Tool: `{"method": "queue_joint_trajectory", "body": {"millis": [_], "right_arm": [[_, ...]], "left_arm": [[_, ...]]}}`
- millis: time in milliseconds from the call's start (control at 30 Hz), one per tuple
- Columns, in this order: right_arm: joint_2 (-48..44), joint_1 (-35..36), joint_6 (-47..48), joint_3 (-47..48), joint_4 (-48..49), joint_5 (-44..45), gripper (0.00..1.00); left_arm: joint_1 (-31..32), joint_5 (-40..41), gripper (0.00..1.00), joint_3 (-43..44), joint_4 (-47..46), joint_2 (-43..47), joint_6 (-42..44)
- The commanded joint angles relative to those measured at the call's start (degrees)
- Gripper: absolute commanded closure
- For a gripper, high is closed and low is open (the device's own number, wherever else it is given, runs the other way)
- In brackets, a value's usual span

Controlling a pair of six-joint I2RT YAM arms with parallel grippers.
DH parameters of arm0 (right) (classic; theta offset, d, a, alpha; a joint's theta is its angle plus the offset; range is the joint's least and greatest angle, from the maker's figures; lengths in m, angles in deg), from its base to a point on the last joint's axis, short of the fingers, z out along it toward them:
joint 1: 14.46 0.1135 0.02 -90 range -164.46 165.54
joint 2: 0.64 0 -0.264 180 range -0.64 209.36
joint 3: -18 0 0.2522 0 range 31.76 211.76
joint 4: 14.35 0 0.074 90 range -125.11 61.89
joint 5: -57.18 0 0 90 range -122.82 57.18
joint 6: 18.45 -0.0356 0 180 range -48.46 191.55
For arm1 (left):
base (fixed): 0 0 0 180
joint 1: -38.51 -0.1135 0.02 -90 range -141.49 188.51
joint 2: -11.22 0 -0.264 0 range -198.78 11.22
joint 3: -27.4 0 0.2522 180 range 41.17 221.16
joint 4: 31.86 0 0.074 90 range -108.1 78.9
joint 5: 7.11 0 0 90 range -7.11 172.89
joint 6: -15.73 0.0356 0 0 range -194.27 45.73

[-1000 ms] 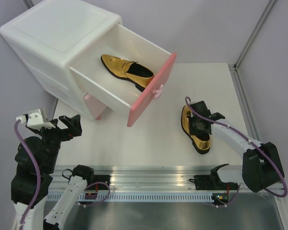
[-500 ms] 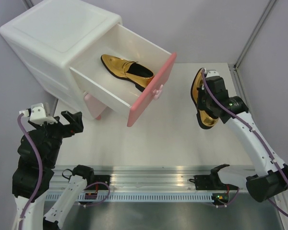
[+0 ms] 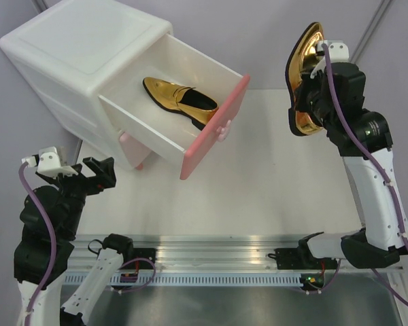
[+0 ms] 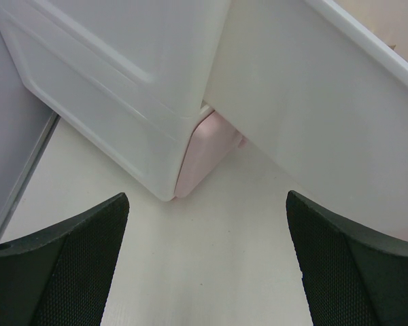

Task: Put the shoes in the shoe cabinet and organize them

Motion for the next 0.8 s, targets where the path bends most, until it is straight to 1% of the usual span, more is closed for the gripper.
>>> {"method": "queue_joint_trajectory", "body": {"millis": [0,33,100,167,200,233,300,333,400,433,500,533,567,600,633,667,767], "right_arm": [[0.83,-0.01,3.1,8.13,9.82,-6.34,0.99],[0.92,-0.01,3.36,8.66,13.32,-8.36,1.0],[1.35,0.08,2.66,9.89,16.76,-13.79,1.0],[1.7,-0.01,2.05,10.6,21.69,-16.55,0.99],[1.88,-0.01,0.74,10.78,23.44,-19.69,1.0],[2.06,0.08,0.03,10.78,27.03,-21.29,1.0],[2.58,-0.01,-1.11,10.96,30.48,-23.84,0.99],[2.85,-0.01,-2.86,10.96,33.8,-26.37,1.0],[3.81,0.08,-4.8,10.87,37.07,-29.54,0.99],[4.25,-0.01,-7.25,10.87,40.48,-32.7,0.99],[5.83,0.08,-10.77,10.52,44.18,-36.66,0.99],[6.8,-0.01,-14.97,10.17,48.73,-40.51,0.99],[7.33,0.08,-16.92,9.73,51.12,-42.29,1.0],[7.77,0.16,-18.59,8.94,52.89,-43.53,1.0],[8.21,0.51,-20.44,8.67,57.43,-44.58,0.99],[9.26,0.86,-22.72,8.5,59.04,-46.42,0.99],[11.63,3.67,-25.11,8.4,63.0,-48.28,1.0]], "left_arm": [[0.26,0.47,0.0,1.86,-0.79,-1.05,-0.95],[0.26,0.56,0.0,1.86,-0.7,-1.14,-0.95],[0.26,0.65,0.0,1.77,-0.26,-1.32,-0.77],[0.26,0.56,0.0,1.42,-0.26,-1.32,-0.07],[0.18,0.47,0.0,1.33,-0.26,-1.23,0.02],[0.26,0.47,0.0,1.33,-0.17,-1.15,0.02],[0.26,0.38,0.0,1.33,-0.17,-1.23,0.19],[0.26,0.38,0.0,1.24,-0.25,-1.15,0.28],[0.26,0.65,0.0,1.15,-0.08,-1.32,0.46],[0.26,0.73,0.0,1.15,0.01,-1.41,0.46],[0.26,0.74,0.0,1.15,0.01,-1.58,0.37],[0.26,0.65,0.0,1.24,0.01,-1.67,0.37],[0.18,0.65,0.0,1.33,0.01,-1.67,0.37],[0.26,0.65,0.0,1.42,0.18,-1.58,0.28],[0.26,0.65,0.0,1.42,0.1,-1.5,0.37],[0.26,0.73,0.0,1.42,0.18,-1.41,0.37],[0.26,0.82,0.0,1.5,0.45,-1.15,0.37]]}}
